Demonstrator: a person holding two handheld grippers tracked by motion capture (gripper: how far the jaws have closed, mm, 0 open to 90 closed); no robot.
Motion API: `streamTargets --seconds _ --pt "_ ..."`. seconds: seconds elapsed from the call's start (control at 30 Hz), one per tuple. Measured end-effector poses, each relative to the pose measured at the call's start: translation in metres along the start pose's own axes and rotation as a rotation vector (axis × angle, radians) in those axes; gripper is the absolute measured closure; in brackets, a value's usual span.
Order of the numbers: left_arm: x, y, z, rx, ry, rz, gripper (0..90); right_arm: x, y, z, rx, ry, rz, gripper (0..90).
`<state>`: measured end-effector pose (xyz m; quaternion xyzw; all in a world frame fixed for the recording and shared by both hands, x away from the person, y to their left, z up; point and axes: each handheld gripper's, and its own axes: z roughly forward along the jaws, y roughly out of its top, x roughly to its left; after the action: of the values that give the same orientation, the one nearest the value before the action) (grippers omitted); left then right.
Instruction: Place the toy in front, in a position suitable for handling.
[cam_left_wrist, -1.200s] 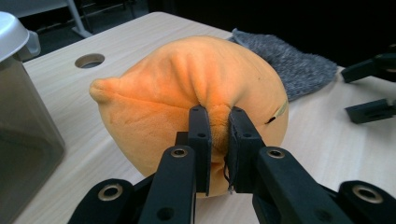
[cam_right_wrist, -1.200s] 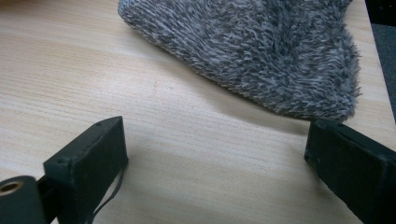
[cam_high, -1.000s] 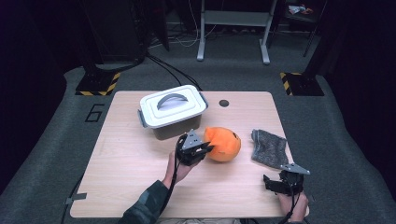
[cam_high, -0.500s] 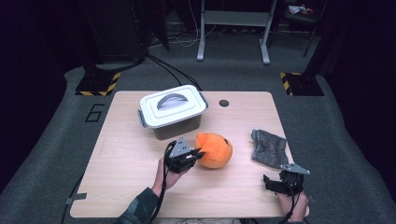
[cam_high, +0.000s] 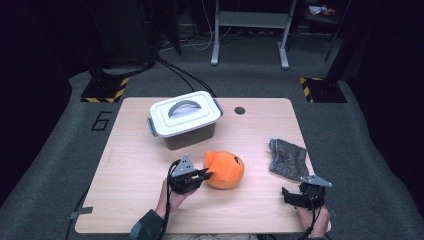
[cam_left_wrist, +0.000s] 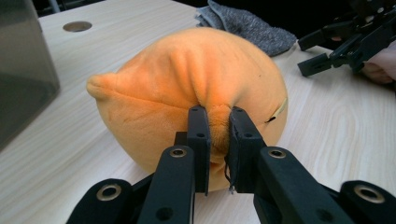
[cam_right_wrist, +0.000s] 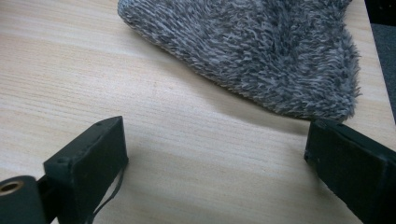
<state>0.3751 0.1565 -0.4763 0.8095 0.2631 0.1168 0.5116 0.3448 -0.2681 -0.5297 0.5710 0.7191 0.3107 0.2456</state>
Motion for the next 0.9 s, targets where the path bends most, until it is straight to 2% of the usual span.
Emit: streamTargets --seconds 0.17,0.3,0.4,0.43,0.6,0.9 --pt "0.004 -0.007 -0.002 0.021 -0.002 -0.029 77.4 0.000 0.000 0.000 0.000 0.000 0.002 4.9" --pt "0.004 -0.011 0.001 0.050 -0.010 -0.034 75.4 0.000 0.000 0.000 0.000 -0.001 0.002 5.0" --pt "0.005 -0.014 0.003 0.048 -0.004 -0.030 75.1 0.000 0.000 0.000 0.001 -0.002 0.003 5.0" --pt "0.005 -0.014 0.004 0.045 -0.009 -0.045 75.1 0.000 0.000 0.000 0.000 -0.002 0.003 5.0" --pt "0.007 -0.013 0.010 0.045 -0.014 -0.059 75.2 0.000 0.000 0.000 0.003 -0.001 0.003 4.9" --pt "0.009 -0.011 0.014 0.061 -0.024 -0.049 75.2 -0.002 0.004 0.000 0.027 0.009 -0.003 4.5"
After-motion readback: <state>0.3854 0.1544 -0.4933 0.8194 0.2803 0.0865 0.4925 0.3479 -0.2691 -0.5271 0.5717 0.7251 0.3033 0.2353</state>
